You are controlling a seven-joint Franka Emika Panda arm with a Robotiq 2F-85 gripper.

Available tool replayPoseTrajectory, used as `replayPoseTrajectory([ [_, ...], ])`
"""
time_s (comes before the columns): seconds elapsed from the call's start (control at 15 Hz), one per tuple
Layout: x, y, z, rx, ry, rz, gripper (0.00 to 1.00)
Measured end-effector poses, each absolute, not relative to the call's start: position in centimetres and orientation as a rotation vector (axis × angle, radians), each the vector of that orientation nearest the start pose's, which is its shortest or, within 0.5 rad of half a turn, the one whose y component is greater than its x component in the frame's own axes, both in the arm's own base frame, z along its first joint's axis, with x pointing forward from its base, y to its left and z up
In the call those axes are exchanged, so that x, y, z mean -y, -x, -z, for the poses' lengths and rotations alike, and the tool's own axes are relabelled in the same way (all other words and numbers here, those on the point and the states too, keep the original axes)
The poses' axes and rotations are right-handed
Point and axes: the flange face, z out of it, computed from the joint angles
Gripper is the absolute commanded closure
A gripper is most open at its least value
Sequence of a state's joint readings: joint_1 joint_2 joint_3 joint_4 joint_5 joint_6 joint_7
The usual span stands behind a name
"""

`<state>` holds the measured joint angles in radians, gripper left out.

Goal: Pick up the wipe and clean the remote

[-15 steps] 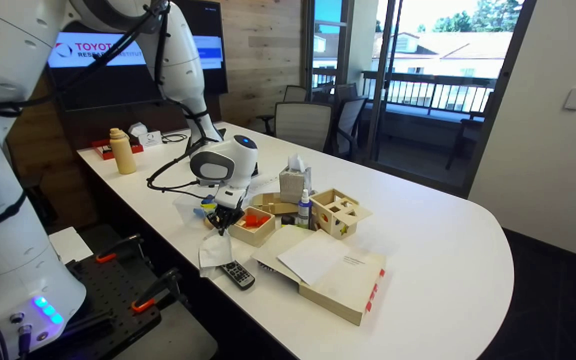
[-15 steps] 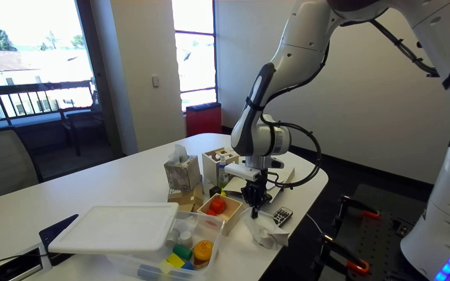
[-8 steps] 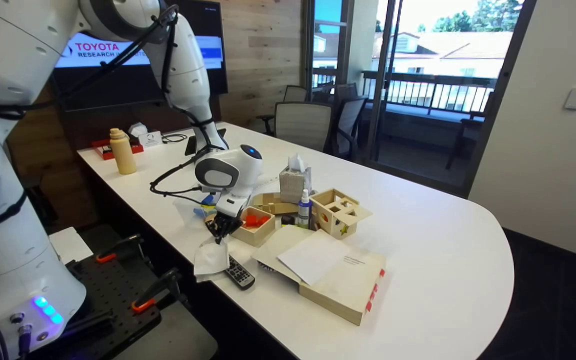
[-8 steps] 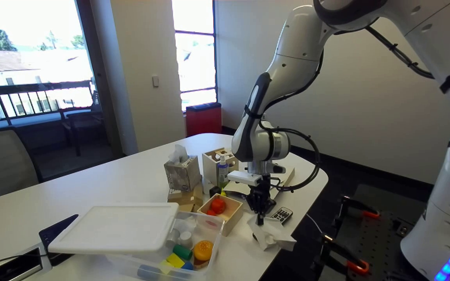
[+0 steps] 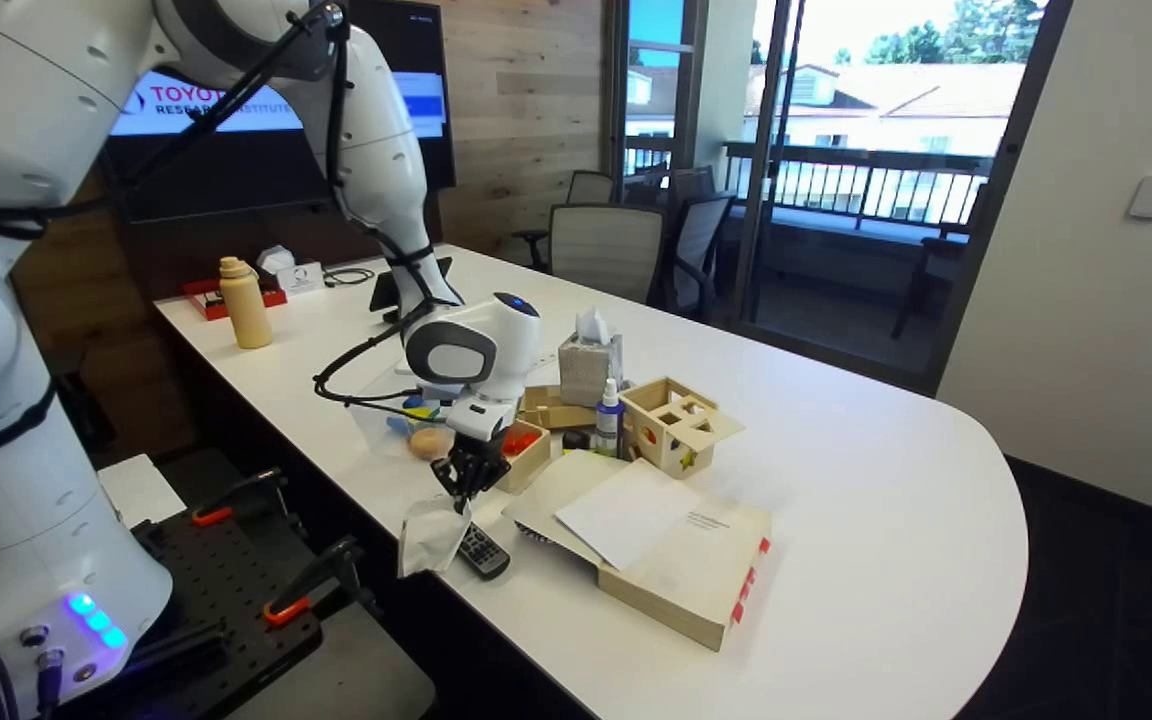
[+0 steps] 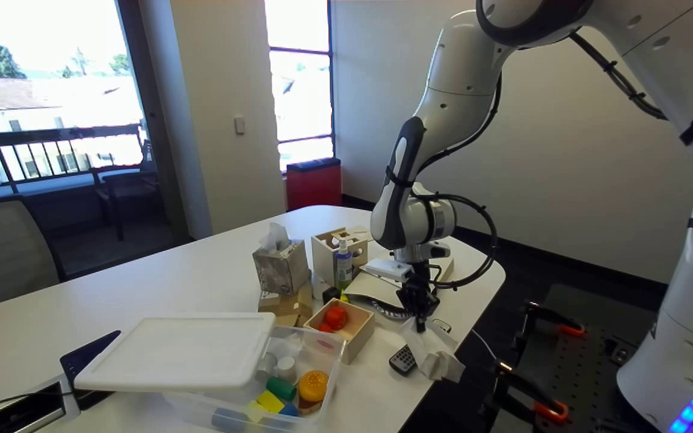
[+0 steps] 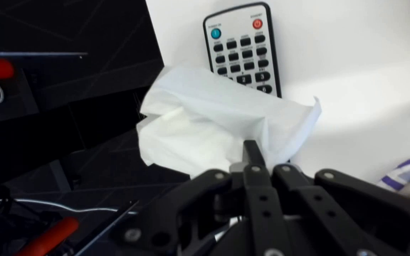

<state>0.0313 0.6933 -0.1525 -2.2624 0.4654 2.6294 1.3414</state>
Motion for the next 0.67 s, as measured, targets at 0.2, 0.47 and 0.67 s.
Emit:
replayPoseTrajectory([
  [0.2, 9.3, -45.9, -3.8, -2.672, 1.896, -0.408, 1.0],
  [0.47, 10.7, -45.7, -4.0, -2.722, 1.884, -0.373, 1.0],
  [0.67, 12.0, -45.5, -4.1, -2.762, 1.87, -0.346, 1.0],
])
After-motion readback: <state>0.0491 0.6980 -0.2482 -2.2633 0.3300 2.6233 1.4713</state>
